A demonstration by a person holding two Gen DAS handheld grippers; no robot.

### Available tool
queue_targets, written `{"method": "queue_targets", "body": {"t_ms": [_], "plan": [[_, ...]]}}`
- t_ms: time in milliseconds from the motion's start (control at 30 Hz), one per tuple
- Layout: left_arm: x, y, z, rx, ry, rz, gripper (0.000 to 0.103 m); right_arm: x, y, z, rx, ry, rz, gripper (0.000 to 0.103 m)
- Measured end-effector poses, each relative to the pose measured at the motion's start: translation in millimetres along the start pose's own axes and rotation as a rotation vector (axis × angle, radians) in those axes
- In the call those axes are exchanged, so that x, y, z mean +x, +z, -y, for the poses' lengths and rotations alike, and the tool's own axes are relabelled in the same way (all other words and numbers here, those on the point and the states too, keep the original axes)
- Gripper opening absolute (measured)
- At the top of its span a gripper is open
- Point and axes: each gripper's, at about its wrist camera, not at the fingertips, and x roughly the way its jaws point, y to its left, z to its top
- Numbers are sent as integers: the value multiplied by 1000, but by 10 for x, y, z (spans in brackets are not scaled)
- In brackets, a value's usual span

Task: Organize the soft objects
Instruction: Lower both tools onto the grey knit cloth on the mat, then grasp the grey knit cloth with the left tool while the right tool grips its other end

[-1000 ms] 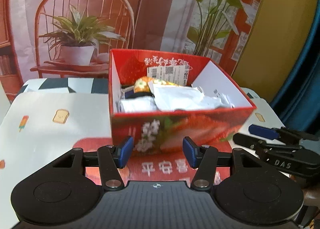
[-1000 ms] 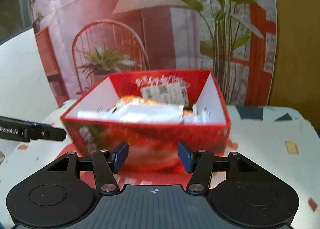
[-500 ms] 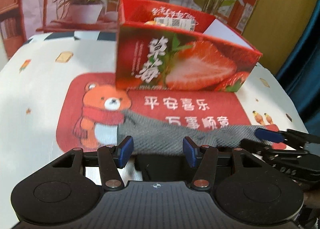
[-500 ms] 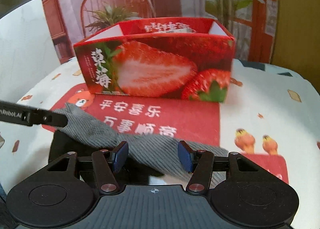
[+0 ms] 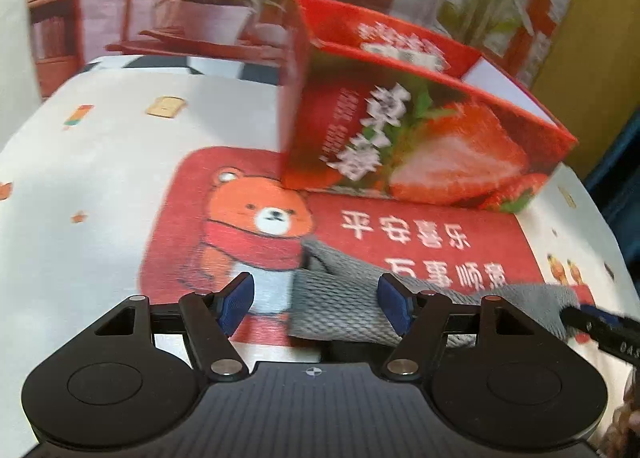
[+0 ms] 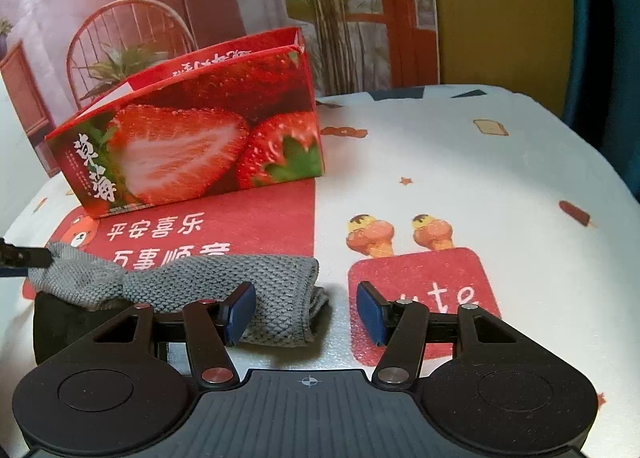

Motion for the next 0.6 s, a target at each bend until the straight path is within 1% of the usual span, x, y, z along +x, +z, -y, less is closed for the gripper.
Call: {"method": "queue_targets", "body": {"t_ms": [100,167,200,233,267,300,333,367,500,600], "plan": [[93,-36,77,34,-17,-18,69,65,24,-86,-30,24,-8,52],[137,-66,108,57,-17,-26,50,129,41,-165,-52,33,-26,52],[150,-77,116,69,-9,-29,48,156,54,-208,-63,28,-31,51],[153,-87,114,77,-2,-24,43,188,64,-242,-73,25,-34,47],[150,-93,100,80,-4,-22,36,218,76,-271,-81,26,-34,46],[148,-96,84,81,-6,-21,33,250,91,-300,-88,31,-34,41],[147,-94,65,79,-4,-19,32,280,108,-327,-94,40,-37,35],[143,-94,49,76,7,-15,32,314,126,-357,-101,51,-40,34],[123,-90,-56,51,61,10,32,450,185,-524,-146,80,-41,32],[110,-82,-115,43,72,22,32,535,210,-617,-170,99,-35,32]]}}
